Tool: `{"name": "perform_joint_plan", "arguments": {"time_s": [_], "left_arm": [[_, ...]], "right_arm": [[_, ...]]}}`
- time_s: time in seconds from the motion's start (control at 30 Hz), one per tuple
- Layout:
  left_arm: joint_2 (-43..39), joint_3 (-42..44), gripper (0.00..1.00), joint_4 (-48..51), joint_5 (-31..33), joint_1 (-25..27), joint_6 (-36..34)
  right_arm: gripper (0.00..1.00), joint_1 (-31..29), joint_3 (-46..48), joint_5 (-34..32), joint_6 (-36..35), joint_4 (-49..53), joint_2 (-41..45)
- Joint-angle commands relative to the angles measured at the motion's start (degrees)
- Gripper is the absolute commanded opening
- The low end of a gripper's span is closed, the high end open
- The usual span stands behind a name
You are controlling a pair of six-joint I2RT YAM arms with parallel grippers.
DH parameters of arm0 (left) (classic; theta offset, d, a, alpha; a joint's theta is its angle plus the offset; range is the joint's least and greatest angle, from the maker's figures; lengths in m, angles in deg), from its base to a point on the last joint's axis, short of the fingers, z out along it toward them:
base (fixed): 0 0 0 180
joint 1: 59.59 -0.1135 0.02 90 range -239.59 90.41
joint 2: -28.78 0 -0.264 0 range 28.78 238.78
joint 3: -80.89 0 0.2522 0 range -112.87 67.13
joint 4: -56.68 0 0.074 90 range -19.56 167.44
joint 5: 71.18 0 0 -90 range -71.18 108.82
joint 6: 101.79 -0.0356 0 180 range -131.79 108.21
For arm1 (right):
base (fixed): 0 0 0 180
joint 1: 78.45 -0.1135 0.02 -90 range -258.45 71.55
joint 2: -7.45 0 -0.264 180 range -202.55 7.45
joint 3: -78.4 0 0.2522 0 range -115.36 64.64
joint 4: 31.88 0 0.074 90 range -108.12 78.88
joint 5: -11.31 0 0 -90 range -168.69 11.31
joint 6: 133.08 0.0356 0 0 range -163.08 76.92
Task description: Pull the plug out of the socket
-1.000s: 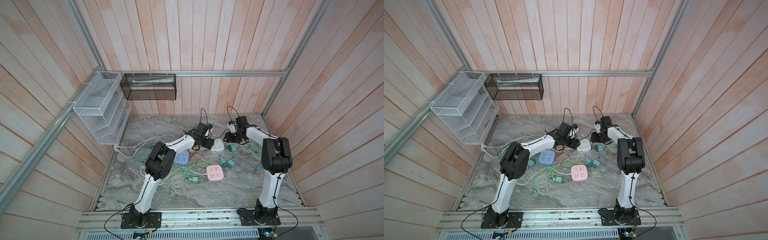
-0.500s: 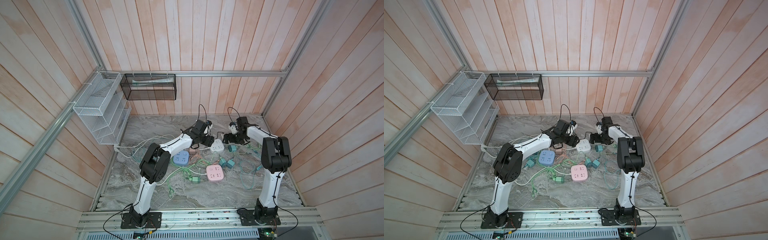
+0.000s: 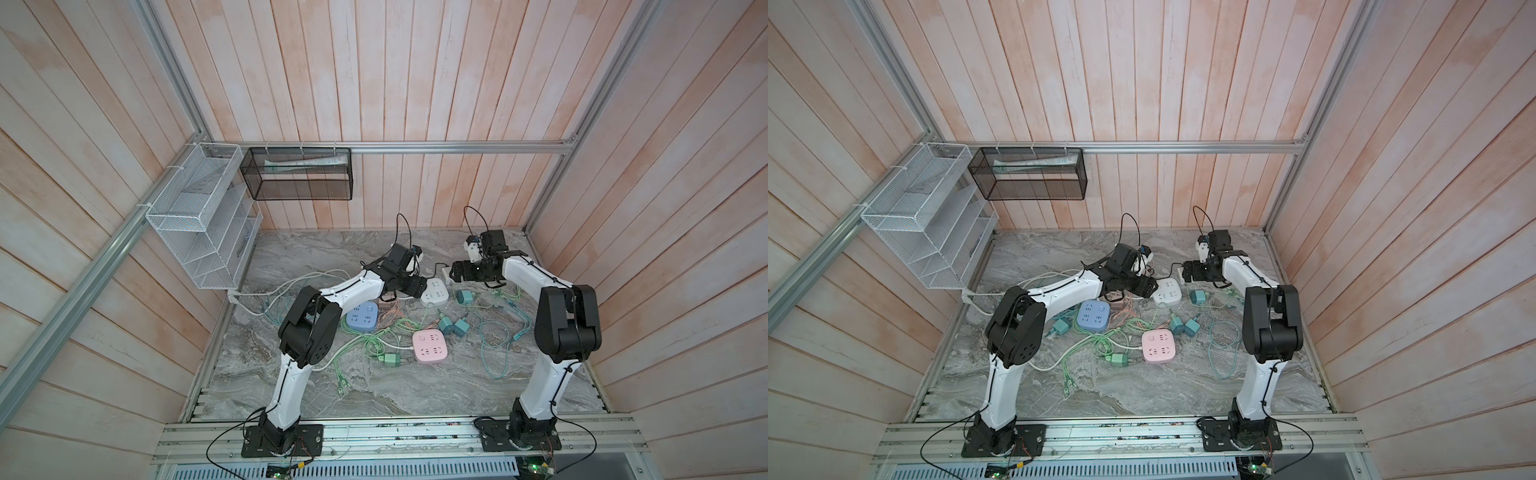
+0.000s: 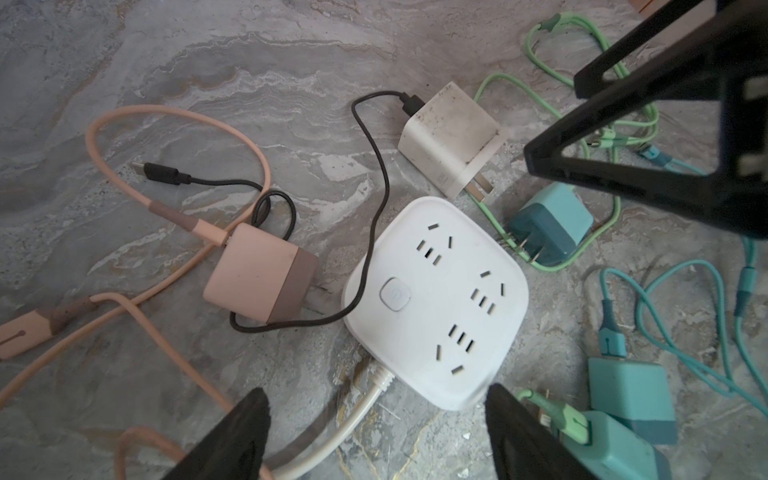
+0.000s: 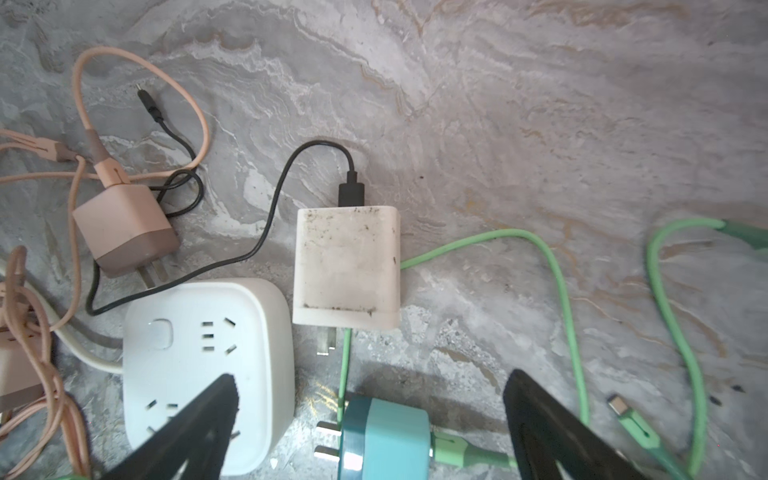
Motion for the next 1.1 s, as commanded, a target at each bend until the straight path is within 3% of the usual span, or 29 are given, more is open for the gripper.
{"name": "perform_joint_plan", "arguments": {"time_s": [0.0,0.27,0.5,0.73,0.9,1.07], "left_arm": [[-3.17,1.65,0.87,-1.98,1.16,0.19,0.86],[-5.94,5.43,1.0,-3.67,3.88,0.19,1.71],[-10.04,10.34,1.0,-5.13,6.86,0.07,2.18],[-18.84,21.2,1.0,-9.37,11.08,-1.42,4.32],[-25.68,29.28,1.0,-11.72,17.22,-2.95,4.71],[-31.35,35.38,1.0,-12.51,22.71,-3.91,5.54]], "right_arm": [[0.98,0.17,4.12,-3.7,0.27,-5.27,4.01],[0.98,0.17,19.77,-10.11,0.25,-20.03,16.78],[0.98,1.13,34.76,-17.29,0.01,-35.62,29.15],[0.98,3.84,51.5,-22.27,-2.7,-57.3,39.34],[0.98,7.22,61.41,-21.28,-0.6,-74.4,40.22],[0.98,7.84,65.58,-19.24,0.8,-85.62,34.57]]}}
